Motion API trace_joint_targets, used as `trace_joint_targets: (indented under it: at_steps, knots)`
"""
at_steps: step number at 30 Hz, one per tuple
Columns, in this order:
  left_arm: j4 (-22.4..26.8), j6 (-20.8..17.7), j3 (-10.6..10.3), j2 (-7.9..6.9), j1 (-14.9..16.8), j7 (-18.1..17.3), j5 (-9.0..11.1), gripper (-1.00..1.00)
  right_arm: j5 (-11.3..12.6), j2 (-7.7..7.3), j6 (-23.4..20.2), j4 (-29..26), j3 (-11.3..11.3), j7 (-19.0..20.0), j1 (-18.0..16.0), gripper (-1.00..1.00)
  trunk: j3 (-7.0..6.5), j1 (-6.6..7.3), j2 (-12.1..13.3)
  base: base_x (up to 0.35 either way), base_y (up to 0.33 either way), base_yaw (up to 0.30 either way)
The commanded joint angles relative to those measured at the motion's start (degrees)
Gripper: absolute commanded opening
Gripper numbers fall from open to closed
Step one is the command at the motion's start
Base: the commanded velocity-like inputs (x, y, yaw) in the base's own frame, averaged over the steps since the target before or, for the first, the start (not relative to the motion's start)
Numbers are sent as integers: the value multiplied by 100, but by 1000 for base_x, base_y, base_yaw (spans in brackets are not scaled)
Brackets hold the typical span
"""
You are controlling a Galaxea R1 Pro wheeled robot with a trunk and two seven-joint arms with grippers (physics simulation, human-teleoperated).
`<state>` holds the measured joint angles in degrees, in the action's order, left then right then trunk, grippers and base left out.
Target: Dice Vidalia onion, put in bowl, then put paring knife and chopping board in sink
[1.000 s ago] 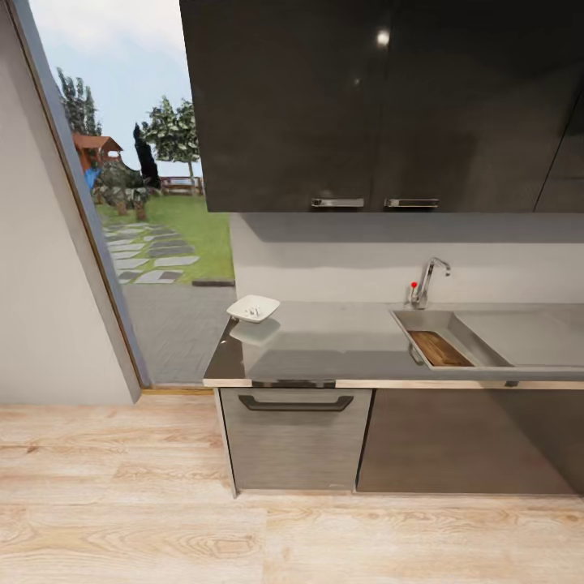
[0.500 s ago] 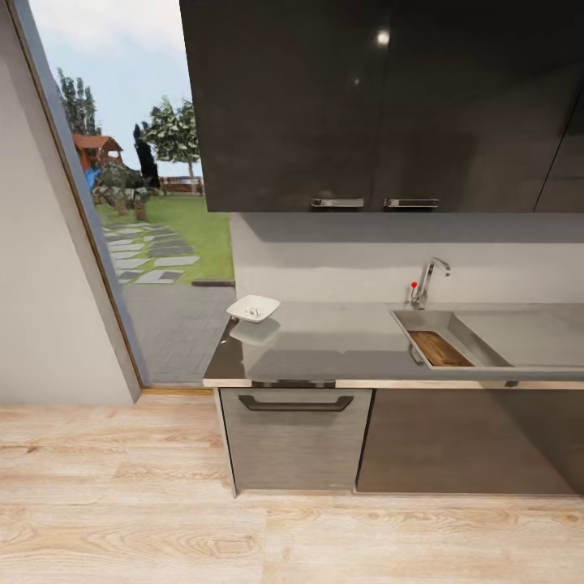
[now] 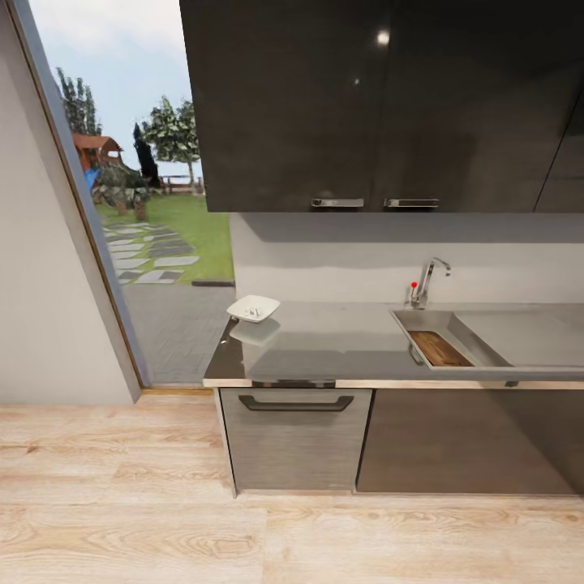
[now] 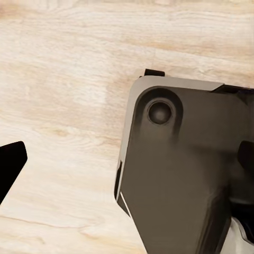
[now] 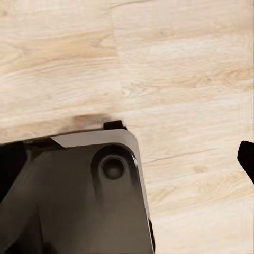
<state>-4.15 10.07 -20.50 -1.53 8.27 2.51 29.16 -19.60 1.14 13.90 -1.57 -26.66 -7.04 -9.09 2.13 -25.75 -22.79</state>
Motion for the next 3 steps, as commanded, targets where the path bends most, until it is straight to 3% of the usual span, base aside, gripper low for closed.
trace_joint_targets:
  at_steps: [1, 3]
  knots:
    - [-17, 30, -46, 3, 8, 4, 27, 100, -64, -4, 28, -1, -49, -25, -5, 100, 13, -4, -13, 0, 0, 0]
    - [-16, 32, -41, 3, 8, 4, 25, 100, -70, -15, 39, -5, -48, -25, -5, 100, 13, -4, -13, 0, 0, 0]
